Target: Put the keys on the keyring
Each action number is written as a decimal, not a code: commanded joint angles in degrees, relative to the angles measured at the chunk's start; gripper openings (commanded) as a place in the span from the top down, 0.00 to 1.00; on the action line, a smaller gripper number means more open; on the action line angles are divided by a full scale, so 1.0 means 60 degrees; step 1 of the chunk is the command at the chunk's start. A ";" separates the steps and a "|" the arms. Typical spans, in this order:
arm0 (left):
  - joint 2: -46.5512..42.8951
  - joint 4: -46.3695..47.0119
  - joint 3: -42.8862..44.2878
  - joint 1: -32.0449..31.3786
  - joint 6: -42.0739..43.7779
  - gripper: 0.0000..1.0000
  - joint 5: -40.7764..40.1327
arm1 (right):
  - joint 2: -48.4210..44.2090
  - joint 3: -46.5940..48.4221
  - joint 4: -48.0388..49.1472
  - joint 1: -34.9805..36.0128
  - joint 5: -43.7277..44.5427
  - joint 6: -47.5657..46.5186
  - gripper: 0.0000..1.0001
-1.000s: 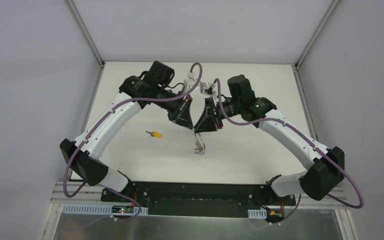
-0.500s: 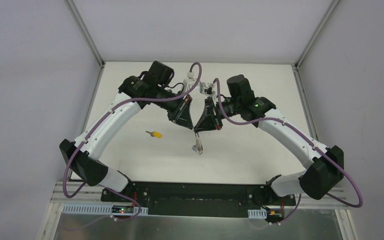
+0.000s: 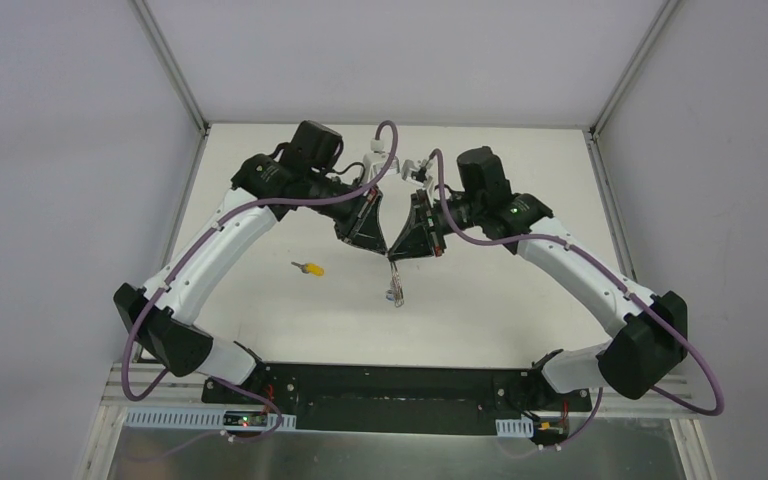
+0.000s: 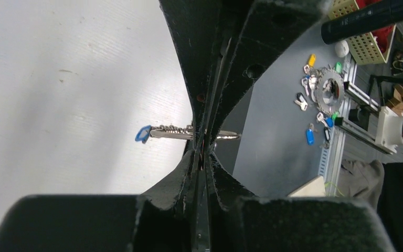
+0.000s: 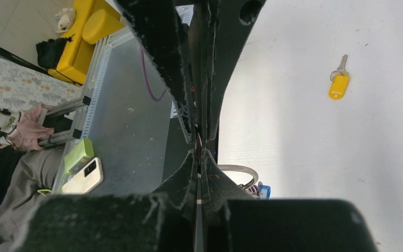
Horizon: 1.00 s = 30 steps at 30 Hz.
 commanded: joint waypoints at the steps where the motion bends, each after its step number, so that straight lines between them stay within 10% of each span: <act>1: -0.0608 0.1324 -0.0188 0.0229 -0.0493 0.87 0.0328 | -0.0253 -0.0203 0.1587 -0.0351 -0.0510 0.1280 1.00; 18: -0.1734 0.7023 -0.2677 0.0930 -0.4261 0.47 -0.0332 | -0.0499 -0.2019 0.8002 -0.2039 -0.0637 0.7340 1.00; 30: -0.0720 0.8480 -0.2536 0.0931 -0.6401 0.45 -0.0077 | -0.0158 -0.2646 1.0727 -0.2377 -0.0452 0.9707 1.00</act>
